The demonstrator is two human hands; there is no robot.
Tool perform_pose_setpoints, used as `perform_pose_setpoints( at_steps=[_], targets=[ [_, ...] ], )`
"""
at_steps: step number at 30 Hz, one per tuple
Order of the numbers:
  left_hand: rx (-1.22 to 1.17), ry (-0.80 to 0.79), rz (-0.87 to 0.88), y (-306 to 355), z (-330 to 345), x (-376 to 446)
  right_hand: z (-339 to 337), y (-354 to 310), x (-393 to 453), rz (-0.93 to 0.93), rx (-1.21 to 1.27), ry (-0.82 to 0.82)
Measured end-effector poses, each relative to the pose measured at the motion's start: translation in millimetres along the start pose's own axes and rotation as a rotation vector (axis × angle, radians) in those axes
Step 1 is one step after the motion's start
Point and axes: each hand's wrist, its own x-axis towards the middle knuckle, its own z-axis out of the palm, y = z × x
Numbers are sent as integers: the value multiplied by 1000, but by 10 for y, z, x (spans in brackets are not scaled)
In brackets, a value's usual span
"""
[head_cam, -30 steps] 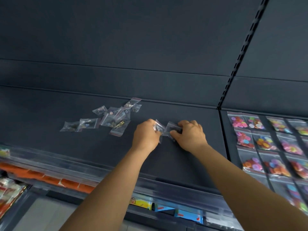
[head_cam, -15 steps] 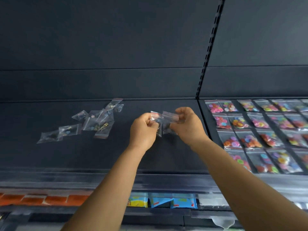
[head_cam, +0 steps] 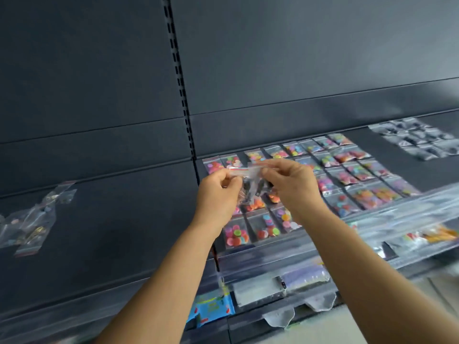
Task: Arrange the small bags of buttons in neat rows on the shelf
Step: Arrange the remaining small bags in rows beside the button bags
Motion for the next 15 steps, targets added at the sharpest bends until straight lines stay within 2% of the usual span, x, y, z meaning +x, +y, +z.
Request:
perform_pose_setpoints(
  at_steps=[5,15],
  targets=[
    [-27,-39,-23,312,983,-143,-1019,124,130,26,38,28],
    [7,-116,12,818,2644,-390,-2840,427,267,32,-213,146]
  ],
)
